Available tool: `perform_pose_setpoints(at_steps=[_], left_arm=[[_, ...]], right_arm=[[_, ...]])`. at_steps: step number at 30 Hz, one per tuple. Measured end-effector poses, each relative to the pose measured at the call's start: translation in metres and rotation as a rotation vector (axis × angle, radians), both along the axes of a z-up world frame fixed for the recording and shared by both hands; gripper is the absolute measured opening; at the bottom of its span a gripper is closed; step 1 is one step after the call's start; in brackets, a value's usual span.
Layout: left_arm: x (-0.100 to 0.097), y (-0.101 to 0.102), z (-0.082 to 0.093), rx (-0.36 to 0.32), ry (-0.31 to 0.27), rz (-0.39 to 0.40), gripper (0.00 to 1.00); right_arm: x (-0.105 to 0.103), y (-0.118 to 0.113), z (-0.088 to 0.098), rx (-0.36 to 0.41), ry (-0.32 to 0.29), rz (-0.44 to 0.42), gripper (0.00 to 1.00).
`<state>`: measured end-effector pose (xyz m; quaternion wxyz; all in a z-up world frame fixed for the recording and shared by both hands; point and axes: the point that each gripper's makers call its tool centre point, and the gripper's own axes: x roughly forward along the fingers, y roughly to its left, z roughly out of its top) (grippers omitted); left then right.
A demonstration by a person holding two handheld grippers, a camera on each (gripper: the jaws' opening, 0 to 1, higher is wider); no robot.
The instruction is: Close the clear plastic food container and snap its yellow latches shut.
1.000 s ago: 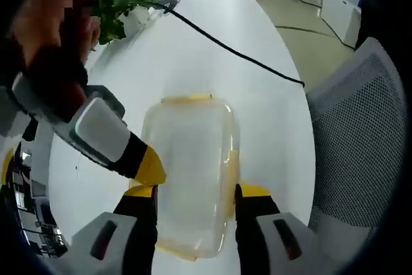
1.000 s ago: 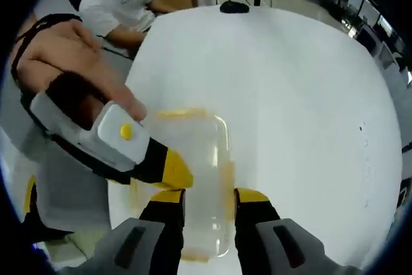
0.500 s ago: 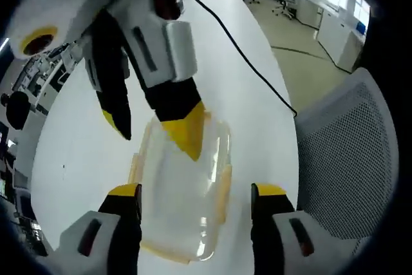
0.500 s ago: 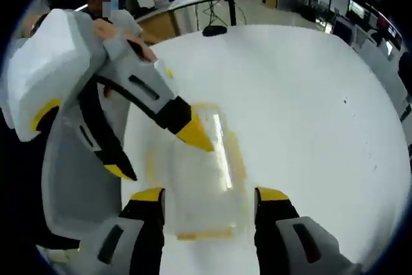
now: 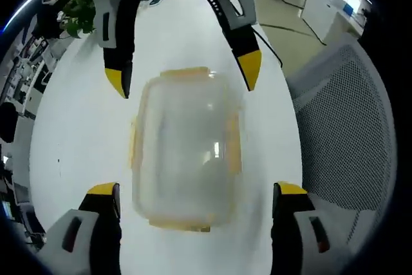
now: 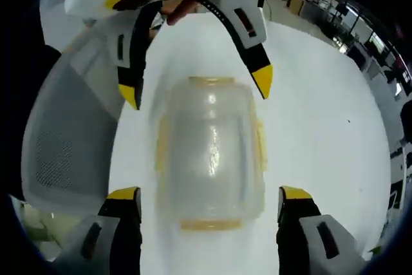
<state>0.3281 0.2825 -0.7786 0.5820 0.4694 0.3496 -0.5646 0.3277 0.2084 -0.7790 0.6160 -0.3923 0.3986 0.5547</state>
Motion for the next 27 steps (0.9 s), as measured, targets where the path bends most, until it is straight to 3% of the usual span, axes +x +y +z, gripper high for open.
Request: perform_pose_setpoints(at_steps=[20,27], left_arm=[[0.009,0.001,-0.033,0.071,0.020,-0.024,0.94],[0.010,0.000,-0.037,0.089,-0.013,-0.057,0.91]], right_arm=[[0.004,-0.005,-0.026,-0.084,-0.010,-0.005,0.86],[0.003,-0.006,-0.028,-0.093,0.001,-0.009,0.84]])
